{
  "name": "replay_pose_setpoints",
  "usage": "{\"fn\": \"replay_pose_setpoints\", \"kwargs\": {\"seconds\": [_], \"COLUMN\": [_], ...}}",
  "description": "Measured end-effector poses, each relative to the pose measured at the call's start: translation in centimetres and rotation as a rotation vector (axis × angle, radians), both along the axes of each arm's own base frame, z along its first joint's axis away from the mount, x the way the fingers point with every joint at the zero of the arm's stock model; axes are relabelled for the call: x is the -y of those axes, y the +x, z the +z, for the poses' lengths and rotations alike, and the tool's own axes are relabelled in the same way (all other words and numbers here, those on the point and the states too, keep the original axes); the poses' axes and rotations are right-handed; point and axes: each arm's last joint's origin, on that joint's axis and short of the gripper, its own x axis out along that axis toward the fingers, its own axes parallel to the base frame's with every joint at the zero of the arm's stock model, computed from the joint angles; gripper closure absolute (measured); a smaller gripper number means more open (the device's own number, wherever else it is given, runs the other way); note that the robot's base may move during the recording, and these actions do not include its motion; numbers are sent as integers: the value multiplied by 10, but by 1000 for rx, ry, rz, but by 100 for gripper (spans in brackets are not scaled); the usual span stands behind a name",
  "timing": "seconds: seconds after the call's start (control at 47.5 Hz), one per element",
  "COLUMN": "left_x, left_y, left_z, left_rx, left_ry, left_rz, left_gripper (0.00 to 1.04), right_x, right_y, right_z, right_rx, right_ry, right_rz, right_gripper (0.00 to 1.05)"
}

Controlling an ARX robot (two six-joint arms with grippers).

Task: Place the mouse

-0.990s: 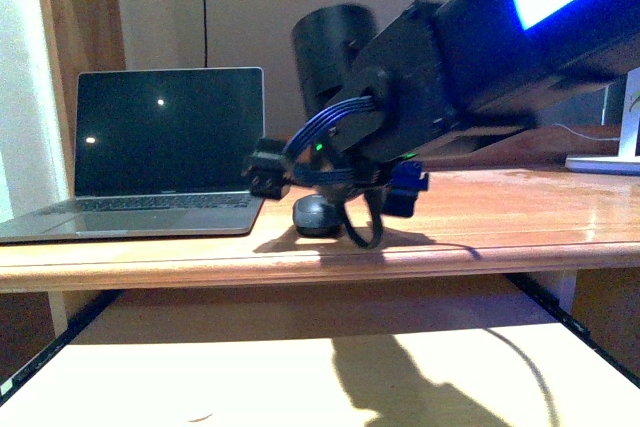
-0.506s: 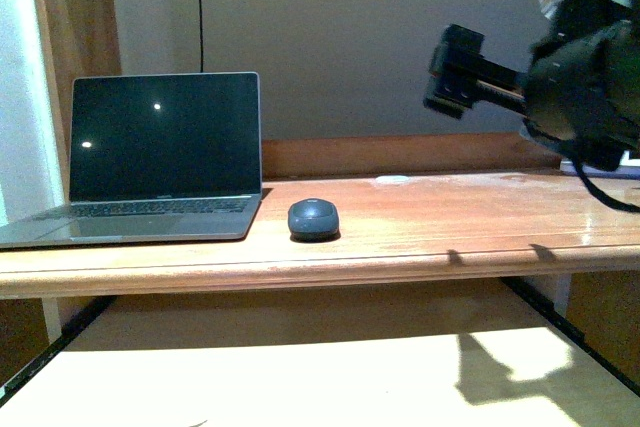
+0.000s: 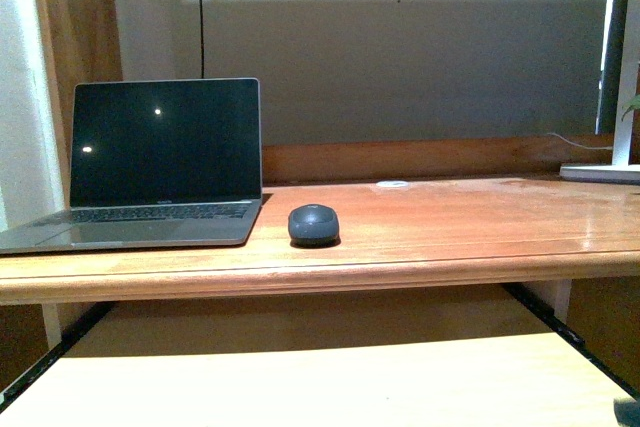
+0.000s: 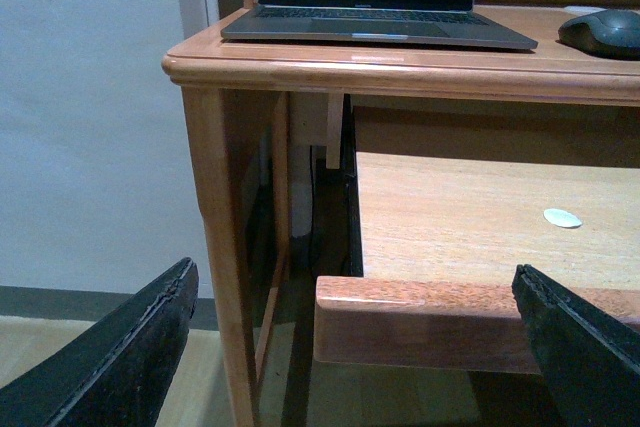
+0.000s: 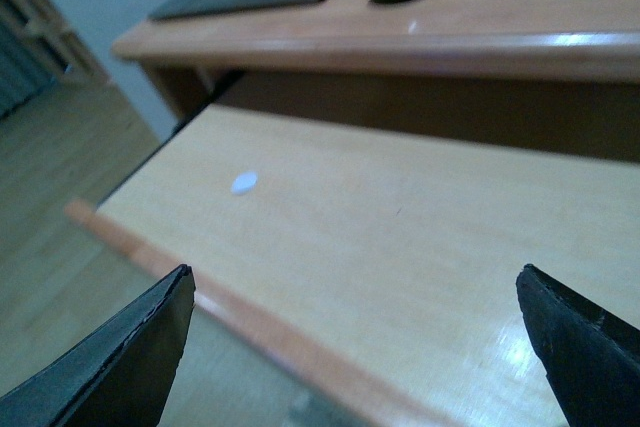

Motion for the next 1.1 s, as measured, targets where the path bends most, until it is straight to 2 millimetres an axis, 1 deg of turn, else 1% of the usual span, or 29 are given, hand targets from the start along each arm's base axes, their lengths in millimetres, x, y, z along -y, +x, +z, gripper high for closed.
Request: {"fn": "replay_pose_setpoints", "kwargs": {"seconds": [0.063,0.19,0.253,0.358,0.463,0.611,0.843,1.095], "left_x": [0,0,0,0,0,0,0,0], "left_y": [0,0,0,0,0,0,0,0], "left_z": [0,0,0,0,0,0,0,0], "left_rx": [0,0,0,0,0,0,0,0], "left_ry": [0,0,0,0,0,0,0,0], "left_rz": [0,0,0,0,0,0,0,0], "left_gripper": [8,8,8,8,8,8,8,8], "right_x": [0,-1,-1,-4,-13,-28,-51,-73], "right_y": [-11,-24,-28,-30,-25,-16,5,46], "right_z": [-10,-21,-26,-37,-47,-55,-61,-57], "right_rx": [-19,-36,-47,-43,-28,9,21,37], "right_ry": [-28,-54,-70,-127,-179,-219,-235,-221], "right_rz": [73,194,233,249,222,183,120,-48], "right_gripper": [7,7,7,7,7,7,7,7]}}
